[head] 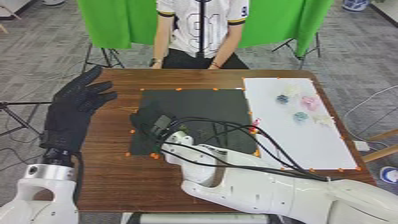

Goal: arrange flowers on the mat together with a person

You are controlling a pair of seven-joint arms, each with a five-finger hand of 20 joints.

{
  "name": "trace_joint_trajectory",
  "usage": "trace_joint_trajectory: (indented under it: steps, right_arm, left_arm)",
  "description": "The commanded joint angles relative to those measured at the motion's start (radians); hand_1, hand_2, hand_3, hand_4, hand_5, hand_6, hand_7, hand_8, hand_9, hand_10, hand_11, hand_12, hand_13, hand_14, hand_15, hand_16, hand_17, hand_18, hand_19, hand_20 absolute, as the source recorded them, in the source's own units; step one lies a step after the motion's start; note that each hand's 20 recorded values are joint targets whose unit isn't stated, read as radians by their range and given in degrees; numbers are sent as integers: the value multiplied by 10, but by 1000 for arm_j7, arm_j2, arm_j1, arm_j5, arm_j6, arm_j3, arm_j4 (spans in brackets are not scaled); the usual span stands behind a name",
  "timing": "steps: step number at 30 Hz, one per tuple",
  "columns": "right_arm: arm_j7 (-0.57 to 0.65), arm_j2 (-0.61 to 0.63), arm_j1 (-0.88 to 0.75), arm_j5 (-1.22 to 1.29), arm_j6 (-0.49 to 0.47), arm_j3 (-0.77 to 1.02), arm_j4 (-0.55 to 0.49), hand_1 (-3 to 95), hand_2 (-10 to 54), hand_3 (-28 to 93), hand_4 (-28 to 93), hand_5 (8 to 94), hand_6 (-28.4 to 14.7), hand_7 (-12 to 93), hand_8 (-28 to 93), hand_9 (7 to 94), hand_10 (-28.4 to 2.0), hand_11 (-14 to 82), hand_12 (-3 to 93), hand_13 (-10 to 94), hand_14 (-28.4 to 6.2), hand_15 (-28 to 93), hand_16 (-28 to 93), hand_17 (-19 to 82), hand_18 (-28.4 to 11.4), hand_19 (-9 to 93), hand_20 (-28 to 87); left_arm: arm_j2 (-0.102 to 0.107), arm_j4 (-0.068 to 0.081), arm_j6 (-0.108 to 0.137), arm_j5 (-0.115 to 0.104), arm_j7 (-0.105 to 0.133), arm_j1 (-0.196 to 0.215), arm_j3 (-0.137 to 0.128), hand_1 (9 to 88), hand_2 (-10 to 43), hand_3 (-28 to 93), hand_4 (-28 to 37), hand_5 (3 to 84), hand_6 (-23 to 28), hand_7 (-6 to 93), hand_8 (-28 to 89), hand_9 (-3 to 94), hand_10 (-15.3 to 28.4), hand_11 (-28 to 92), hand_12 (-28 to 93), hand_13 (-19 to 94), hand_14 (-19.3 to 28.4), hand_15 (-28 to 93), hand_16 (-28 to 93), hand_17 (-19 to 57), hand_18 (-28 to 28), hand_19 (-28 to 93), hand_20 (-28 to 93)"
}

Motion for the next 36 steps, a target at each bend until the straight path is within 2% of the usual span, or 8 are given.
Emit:
trace_joint_trajectory:
  steps: [1,8,18,25,28,29,32,36]
  right_arm:
    - [19,-7,5,-30,-51,12,12,515,-95,622,-283,675,52,204,-49,766,-64,177,271,718,-37,589,178,269,-137,731,106]
    - [10,1,-4,-29,-71,30,-12,479,-95,663,-283,663,52,193,-77,735,-75,223,227,707,-44,597,161,262,-142,732,109]
    - [-7,71,-71,258,-114,259,-200,402,-95,706,-283,624,35,180,-134,674,-107,256,165,670,-66,603,152,251,-154,724,112]
    - [-26,121,-338,587,-173,617,-380,340,-76,706,-272,568,16,164,-128,615,-139,224,154,615,-105,600,132,239,-185,703,103]
    - [-3,120,-428,780,-137,737,-402,317,-53,711,-259,552,1,154,-126,600,-152,214,152,596,-121,595,123,226,-201,689,99]
    - [-8,130,-452,815,-107,764,-409,313,-51,713,-256,547,-1,150,-123,596,-157,212,152,591,-124,596,121,224,-204,687,100]
    - [-40,135,-553,898,-86,881,-434,298,-37,717,-251,531,-9,141,-118,573,-166,205,150,566,-142,596,110,215,-218,684,101]
    - [-60,171,-678,1045,-2,1004,-480,277,-19,724,-248,526,-10,144,-114,552,-170,194,148,539,-157,586,98,196,-227,661,97]
  left_arm:
    - [-3,7,-10,-2,-3,9,3,214,51,802,-283,358,71,145,-103,347,192,280,98,254,267,582,-115,-86,227,522,118]
    - [7,-11,16,-15,9,60,-20,213,51,803,-283,359,72,145,-103,348,193,281,98,253,267,581,-115,-86,226,522,118]
    - [-13,-40,48,-28,31,186,-101,214,51,802,-283,360,72,144,-103,348,194,280,98,253,267,582,-115,-86,226,522,118]
    - [-36,-34,62,-41,34,239,-128,214,52,801,-283,359,72,144,-103,346,193,278,97,253,267,582,-115,-86,226,521,118]
    - [-54,-16,58,-44,13,246,-129,214,52,802,-283,359,71,144,-103,345,193,278,97,252,267,582,-115,-86,226,522,118]
    - [-54,-11,72,-64,20,240,-116,214,52,801,-283,359,71,144,-103,345,192,279,98,251,268,582,-115,-86,226,522,118]
    - [-73,-9,61,-43,6,254,-121,212,52,800,-283,358,72,144,-103,343,193,279,98,249,267,582,-116,-87,225,520,117]
    - [-92,-9,59,-43,-4,262,-124,211,53,801,-283,359,72,145,-103,342,193,279,98,246,266,581,-117,-89,224,516,115]
